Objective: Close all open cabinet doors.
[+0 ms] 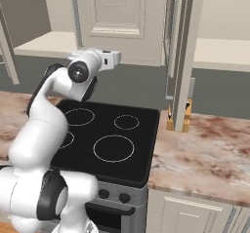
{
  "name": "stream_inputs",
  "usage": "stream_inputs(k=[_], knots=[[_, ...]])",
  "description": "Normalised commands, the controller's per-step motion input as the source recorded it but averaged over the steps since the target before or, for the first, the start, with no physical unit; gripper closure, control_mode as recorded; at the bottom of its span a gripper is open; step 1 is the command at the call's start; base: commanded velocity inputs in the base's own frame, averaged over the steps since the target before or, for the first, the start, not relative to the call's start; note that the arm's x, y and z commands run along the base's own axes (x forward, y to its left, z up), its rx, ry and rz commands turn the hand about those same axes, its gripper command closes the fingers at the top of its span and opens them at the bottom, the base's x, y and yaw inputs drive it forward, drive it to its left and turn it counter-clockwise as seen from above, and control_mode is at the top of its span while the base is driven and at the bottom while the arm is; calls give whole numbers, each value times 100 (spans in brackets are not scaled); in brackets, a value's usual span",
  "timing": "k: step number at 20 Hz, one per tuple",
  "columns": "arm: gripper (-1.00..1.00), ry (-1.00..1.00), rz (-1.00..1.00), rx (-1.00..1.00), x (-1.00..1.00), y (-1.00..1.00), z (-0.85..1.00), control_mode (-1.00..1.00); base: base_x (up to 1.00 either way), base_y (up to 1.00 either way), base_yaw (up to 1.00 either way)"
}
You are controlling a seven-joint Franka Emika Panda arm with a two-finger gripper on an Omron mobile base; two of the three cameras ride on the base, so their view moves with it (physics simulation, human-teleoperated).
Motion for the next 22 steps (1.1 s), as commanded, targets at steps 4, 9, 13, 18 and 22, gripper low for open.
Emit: stream_inputs(k=[4, 9, 13, 18, 22], knots=[[-100, 25, -6, -6, 50, 0, -24, -100, 0, 0, 0], [-100, 27, -2, -4, 9, 4, -33, -100, 0, 0, 0], [-100, 21, 0, 0, -36, 8, -30, -100, 0, 0, 0], [-100, 12, 0, 0, -66, 2, -14, -100, 0, 0, 0], [-100, 5, 0, 0, -83, 2, -2, -100, 0, 0, 0]])
